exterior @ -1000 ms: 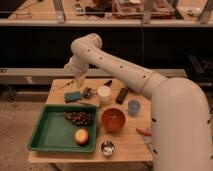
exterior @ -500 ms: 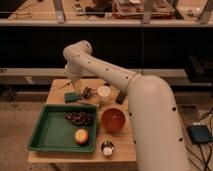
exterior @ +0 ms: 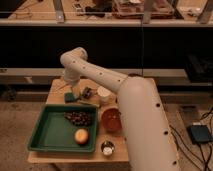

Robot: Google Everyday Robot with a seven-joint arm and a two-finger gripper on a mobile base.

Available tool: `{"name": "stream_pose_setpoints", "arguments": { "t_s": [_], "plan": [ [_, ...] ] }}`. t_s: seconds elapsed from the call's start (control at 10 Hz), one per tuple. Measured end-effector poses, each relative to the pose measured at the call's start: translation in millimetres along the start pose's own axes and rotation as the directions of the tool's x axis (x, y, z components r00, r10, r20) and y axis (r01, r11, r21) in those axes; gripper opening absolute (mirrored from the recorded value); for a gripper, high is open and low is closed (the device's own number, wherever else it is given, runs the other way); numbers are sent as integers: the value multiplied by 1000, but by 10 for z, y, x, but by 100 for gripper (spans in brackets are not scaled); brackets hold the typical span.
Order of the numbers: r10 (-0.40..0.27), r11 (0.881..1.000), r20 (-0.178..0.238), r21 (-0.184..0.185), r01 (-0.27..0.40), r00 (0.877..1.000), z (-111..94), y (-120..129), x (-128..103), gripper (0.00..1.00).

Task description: Place sponge in purple bowl

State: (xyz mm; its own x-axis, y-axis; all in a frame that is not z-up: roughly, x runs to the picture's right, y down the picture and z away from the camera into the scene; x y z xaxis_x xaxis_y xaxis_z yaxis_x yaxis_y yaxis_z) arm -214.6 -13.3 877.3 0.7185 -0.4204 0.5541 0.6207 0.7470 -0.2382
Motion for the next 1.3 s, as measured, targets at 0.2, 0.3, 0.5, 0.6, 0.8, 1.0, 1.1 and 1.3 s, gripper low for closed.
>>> {"name": "stream_pose_setpoints", "arguments": {
  "t_s": [0.2, 0.3, 0.5, 0.6, 0.8, 1.0, 1.1, 1.3],
  "plan": [
    [24, 1000, 10, -14, -24, 1000, 261, 0, -11, 80],
    [34, 999, 13, -18, -34, 999, 341, -12, -4, 80],
    [57, 998, 17, -26, -57, 998, 486, -16, 69, 80],
    [61, 998, 18, -33, -60, 998, 566, -13, 87, 80],
    [68, 997, 28, -49, -66, 997, 741, -7, 90, 80],
    [71, 995, 32, -67, -69, 997, 863, 15, 121, 80],
    [72, 994, 33, -79, -70, 997, 932, 35, 129, 80],
    [73, 991, 37, -114, -69, 997, 1101, 84, 131, 80]
  ]
}}
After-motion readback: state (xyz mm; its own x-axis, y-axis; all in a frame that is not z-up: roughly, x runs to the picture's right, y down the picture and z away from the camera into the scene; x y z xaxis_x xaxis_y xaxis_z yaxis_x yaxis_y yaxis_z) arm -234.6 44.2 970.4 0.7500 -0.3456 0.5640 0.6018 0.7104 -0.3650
